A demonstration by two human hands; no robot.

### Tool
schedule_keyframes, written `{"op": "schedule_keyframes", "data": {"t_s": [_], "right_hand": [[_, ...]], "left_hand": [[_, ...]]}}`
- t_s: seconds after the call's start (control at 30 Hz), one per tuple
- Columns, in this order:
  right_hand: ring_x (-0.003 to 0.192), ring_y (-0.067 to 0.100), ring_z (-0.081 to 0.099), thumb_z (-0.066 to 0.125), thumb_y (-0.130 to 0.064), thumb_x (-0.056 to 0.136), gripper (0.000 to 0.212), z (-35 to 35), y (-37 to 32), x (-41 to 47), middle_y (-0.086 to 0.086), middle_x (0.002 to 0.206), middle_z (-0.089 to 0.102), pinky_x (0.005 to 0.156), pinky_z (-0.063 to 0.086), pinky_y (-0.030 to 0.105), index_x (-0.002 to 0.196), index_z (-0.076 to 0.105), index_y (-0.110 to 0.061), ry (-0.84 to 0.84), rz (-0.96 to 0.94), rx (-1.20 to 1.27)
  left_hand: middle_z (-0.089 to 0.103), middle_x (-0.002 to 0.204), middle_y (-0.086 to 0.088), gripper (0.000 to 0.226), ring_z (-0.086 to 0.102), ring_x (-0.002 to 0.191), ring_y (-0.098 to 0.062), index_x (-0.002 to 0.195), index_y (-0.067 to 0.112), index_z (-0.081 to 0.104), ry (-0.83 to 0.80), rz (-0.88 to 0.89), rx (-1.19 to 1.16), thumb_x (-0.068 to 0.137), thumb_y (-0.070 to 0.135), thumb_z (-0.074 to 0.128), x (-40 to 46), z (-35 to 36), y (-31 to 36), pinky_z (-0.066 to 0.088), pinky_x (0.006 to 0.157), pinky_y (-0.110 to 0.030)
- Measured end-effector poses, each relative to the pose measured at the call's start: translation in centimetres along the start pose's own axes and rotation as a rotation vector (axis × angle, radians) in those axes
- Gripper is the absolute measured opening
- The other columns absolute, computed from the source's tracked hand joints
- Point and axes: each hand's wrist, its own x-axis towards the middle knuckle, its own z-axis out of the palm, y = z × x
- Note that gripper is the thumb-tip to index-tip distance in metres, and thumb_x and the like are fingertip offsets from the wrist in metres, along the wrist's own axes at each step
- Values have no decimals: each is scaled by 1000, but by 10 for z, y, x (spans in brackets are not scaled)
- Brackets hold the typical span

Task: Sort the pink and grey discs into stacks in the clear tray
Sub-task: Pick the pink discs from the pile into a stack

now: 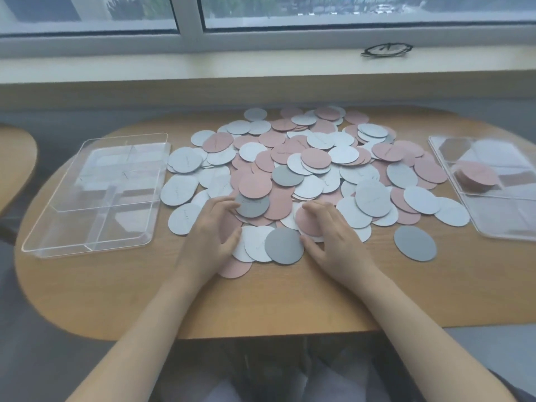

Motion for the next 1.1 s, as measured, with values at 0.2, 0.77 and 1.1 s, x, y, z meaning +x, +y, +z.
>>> {"op": "schedule_keyframes", "data": {"t_s": [0.2, 0.77, 1.1], "right_hand": [[116, 15, 51, 70, -15, 86, 52, -1, 0, 3, -3, 129, 52, 95, 43, 24, 133, 47, -16, 16, -6, 24], [89, 4, 58, 70, -20, 90, 19, -3, 2, -1, -11, 101, 67, 77, 40, 6, 109, 67, -17, 122, 29, 169], [79, 15, 67, 52, -28, 99, 25, -2, 1, 3, -7, 92, 74, 70, 51, 31, 101, 73, -15, 407, -6, 6]], "left_hand": [[55, 128, 4, 49, 49, 121, -20, 124, 21, 60, 101, -95, 156, 79, 37, 69, 0, 3, -4, 30, 100, -27], [58, 122, 0, 55, 61, 100, -9, 106, 40, 63, 249, -229, -445, 86, -11, 65, -1, -15, 2, 51, 82, -20], [63, 114, 10, 44, 61, 95, -12, 112, 21, 62, 315, -335, -895, 86, -15, 65, -1, -23, -2, 52, 74, -21]]}}
